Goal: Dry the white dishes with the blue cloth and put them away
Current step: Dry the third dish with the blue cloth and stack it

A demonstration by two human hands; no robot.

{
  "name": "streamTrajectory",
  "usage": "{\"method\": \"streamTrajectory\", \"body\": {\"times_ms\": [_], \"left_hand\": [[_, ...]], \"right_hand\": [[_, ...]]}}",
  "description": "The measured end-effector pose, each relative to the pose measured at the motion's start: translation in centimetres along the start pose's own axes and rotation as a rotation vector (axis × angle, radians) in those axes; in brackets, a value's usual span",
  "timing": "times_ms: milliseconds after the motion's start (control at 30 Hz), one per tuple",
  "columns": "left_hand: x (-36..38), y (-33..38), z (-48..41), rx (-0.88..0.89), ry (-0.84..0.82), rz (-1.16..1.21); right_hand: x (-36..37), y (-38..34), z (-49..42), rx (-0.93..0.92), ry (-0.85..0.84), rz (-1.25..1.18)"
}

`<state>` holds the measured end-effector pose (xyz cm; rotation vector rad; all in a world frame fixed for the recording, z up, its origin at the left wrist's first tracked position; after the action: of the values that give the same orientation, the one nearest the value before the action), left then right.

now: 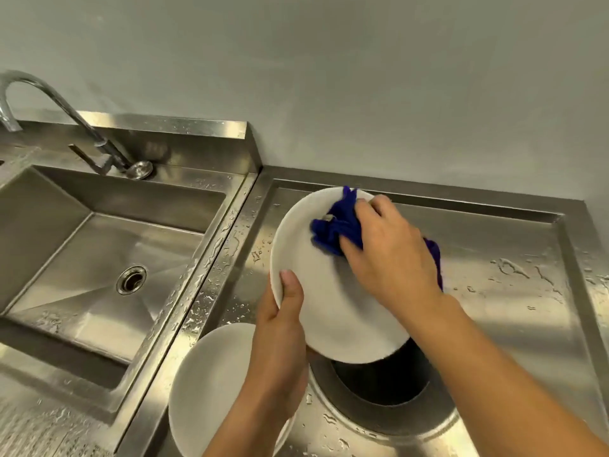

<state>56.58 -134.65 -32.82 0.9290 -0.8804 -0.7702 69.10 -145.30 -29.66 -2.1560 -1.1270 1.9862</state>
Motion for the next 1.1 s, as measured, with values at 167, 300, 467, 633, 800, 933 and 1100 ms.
{"method": "streamTrajectory", "body": {"times_ms": [167, 300, 467, 633, 800, 933, 1100], "left_hand": [[-3.6, 2.4, 0.2, 0.058, 0.088, 0.007], [-7.9, 3.5, 1.5, 0.099, 0.143, -0.021], [-11.5, 4.5, 2.9, 0.058, 0.206, 0.075], [-15.1, 4.0, 4.4, 0.042, 0.22, 0.073], [-18.4, 0.4, 5.4, 0.025, 0.33, -0.011], [-21.0, -3.0, 5.2, 0.04, 0.436, -0.169], [-23.1, -6.2, 5.0, 0.034, 0.471, -0.497]], "right_hand": [[2.7, -6.6, 2.3, -0.198, -0.396, -0.401], [2.5, -4.6, 3.6, -0.208, -0.414, -0.037], [-0.5, -5.9, 1.8, -0.011, -0.086, -0.4], [2.2, -8.6, 2.4, 0.037, -0.225, -0.392], [7.0, -9.3, 5.4, 0.107, -0.319, -0.363], [10.8, -8.8, 7.9, 0.167, -0.364, -0.322], [13.5, -7.8, 10.1, 0.23, -0.375, -0.259]]}}
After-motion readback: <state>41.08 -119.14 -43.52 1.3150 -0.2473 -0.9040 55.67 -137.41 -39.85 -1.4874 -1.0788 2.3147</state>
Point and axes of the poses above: each hand's wrist, its own z-axis away from the middle knuckle, its own x-axis out of the palm, y = z × x, the point moved 4 cm from there along -z, towards the middle knuckle, and after that the axes turned 7 degrees about -y, right-handed, at the moved point
